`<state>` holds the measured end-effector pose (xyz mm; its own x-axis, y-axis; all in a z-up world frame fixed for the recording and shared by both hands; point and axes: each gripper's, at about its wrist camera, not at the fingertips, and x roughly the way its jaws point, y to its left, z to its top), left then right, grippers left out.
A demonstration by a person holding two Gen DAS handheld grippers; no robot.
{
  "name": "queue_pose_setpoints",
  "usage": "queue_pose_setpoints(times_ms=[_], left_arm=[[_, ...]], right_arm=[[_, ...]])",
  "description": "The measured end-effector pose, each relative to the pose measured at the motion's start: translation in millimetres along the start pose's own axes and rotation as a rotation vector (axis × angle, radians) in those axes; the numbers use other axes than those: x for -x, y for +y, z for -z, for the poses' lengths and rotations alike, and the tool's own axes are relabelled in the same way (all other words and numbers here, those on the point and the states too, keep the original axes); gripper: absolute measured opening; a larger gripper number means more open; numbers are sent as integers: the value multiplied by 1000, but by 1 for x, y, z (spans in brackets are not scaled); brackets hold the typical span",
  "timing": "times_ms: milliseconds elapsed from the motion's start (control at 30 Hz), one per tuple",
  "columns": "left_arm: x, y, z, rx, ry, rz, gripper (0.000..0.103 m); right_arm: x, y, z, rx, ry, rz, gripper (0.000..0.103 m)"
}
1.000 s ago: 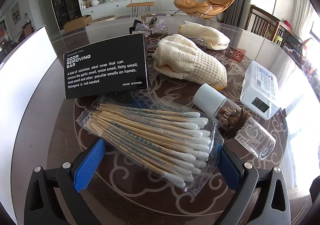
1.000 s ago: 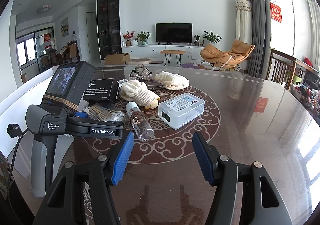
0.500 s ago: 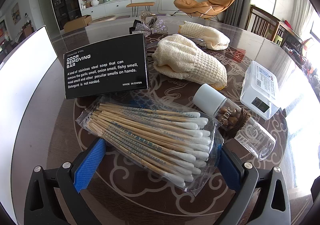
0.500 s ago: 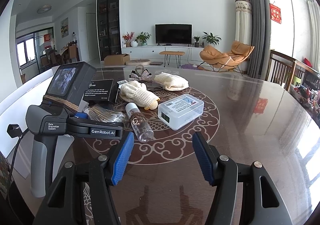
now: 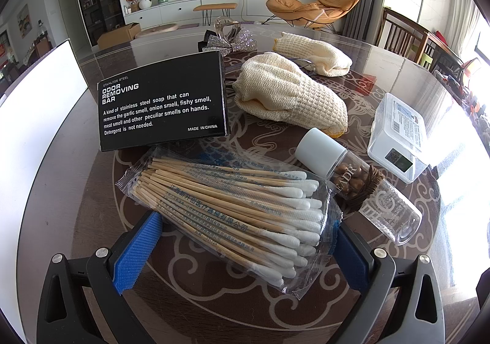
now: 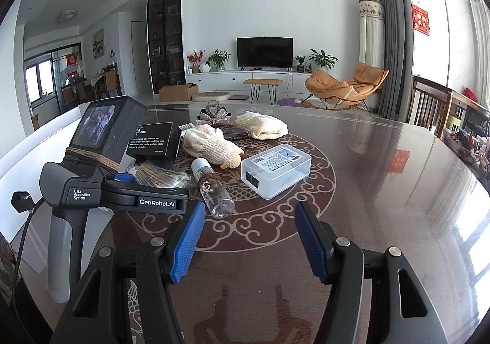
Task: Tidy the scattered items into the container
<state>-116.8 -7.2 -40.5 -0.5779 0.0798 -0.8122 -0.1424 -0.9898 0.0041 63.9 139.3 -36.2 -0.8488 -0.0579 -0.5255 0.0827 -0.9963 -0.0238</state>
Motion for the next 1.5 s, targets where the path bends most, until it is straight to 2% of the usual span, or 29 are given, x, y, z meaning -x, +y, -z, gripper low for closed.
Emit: queue_pose_setpoints(times_ms=[1500], left_arm=[[0,0,0,1,0,0,103]], right_arm=[[-7,-8,1,-49,26,-1,62]])
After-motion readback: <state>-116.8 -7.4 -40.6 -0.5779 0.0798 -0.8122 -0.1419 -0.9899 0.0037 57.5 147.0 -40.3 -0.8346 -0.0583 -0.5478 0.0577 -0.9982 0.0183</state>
